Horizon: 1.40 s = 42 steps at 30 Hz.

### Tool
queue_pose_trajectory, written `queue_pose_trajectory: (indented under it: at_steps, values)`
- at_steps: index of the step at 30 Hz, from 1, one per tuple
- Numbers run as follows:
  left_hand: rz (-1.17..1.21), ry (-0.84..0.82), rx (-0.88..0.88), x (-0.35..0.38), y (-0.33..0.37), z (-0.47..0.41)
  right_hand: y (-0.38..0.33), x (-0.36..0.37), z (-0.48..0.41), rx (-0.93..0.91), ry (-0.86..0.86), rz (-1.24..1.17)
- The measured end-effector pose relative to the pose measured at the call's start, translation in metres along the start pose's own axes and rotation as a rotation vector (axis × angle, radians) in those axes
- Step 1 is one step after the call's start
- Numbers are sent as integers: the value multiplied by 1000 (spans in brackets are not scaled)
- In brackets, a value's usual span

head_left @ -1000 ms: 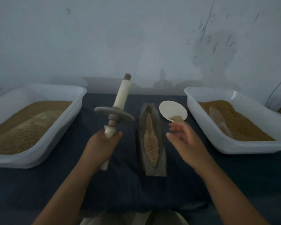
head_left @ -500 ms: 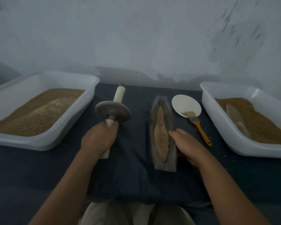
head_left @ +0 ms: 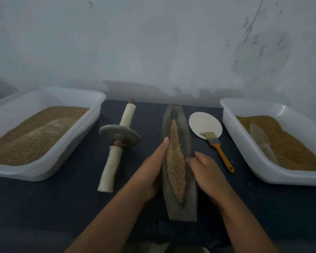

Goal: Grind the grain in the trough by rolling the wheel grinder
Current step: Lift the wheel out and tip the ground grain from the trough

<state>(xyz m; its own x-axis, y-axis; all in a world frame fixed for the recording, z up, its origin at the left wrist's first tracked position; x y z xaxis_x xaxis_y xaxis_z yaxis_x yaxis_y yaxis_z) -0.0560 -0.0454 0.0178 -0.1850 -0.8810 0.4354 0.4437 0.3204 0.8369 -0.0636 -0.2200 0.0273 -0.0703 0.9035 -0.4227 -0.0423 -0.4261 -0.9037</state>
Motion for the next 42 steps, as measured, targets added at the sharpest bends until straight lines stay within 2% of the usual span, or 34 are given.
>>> queue_pose_trajectory:
  at_steps: [2, 5, 9, 11, 13, 15, 17, 20, 29, 34, 37, 42]
  values:
    - [197, -31, 3, 3, 5, -4, -9, 2, 9, -20, -24, -15]
    - [319, -128, 74, 2, 1, -3, -22, 1, 15, -112, 3, 84]
    - [385, -43, 35, -4, -7, 3, -17, -39, -5, -309, 410, 407]
    - [409, 10, 57, -4, -6, 8, -3, -60, -28, -236, 432, 763]
    - [450, 34, 99, -5, -1, 14, 19, -67, -49, -62, 332, 1063]
    - [463, 52, 146, -8, 7, 20, 35, -66, -59, 44, 253, 1162]
    - [450, 55, 202, -12, 21, 30, 41, -66, -64, 23, 275, 1200]
    - [411, 98, 284, -24, 48, 50, 48, -76, -70, -16, 344, 1131]
    - [314, 308, 540, -102, 133, 110, 59, -82, -65, 105, 453, 715]
    - [256, 417, 693, -165, 190, 122, 16, -72, -49, -67, 492, 389]
    - [245, 496, 767, -202, 223, 121, -24, -54, -50, -186, 428, 317]
    - [183, 615, 832, -253, 258, 107, -90, 7, -68, -379, 155, 116]
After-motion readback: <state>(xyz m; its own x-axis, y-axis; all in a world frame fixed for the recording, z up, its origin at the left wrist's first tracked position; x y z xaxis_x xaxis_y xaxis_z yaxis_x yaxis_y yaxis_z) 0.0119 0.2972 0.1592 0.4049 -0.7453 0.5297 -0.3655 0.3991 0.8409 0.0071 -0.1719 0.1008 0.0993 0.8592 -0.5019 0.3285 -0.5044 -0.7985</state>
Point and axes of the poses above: each hand's wrist, its own z-axis away from the middle knuckle, its own x-axis out of the palm, y = z × x, the point moved 1 cm from there along -z, towards the middle knuckle, and after that the axes turned 2 degrees about -x, right-handed, at the moved point
